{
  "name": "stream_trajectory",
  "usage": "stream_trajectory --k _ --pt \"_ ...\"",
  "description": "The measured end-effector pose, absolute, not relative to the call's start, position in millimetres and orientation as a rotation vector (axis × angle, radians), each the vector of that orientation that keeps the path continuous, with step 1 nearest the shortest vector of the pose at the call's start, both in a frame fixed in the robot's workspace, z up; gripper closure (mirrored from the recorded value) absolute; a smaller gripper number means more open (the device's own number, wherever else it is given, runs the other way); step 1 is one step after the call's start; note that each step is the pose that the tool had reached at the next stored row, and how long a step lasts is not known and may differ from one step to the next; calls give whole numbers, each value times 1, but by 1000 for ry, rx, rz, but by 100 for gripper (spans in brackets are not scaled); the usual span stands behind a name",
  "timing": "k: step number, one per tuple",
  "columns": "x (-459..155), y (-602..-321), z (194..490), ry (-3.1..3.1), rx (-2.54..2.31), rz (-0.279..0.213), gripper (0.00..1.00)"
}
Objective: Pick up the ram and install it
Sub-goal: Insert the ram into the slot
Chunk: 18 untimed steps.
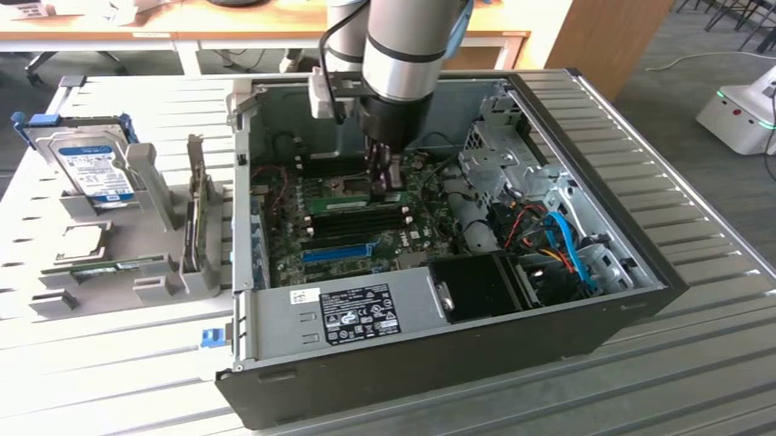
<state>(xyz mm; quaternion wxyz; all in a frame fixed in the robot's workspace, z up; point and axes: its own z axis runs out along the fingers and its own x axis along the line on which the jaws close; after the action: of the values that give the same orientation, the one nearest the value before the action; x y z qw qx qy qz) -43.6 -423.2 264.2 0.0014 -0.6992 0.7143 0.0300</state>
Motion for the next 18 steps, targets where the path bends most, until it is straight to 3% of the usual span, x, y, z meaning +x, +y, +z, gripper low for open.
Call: stream_trajectory --k 18 --pt "-40 -423 248 2242 -2195 94 88"
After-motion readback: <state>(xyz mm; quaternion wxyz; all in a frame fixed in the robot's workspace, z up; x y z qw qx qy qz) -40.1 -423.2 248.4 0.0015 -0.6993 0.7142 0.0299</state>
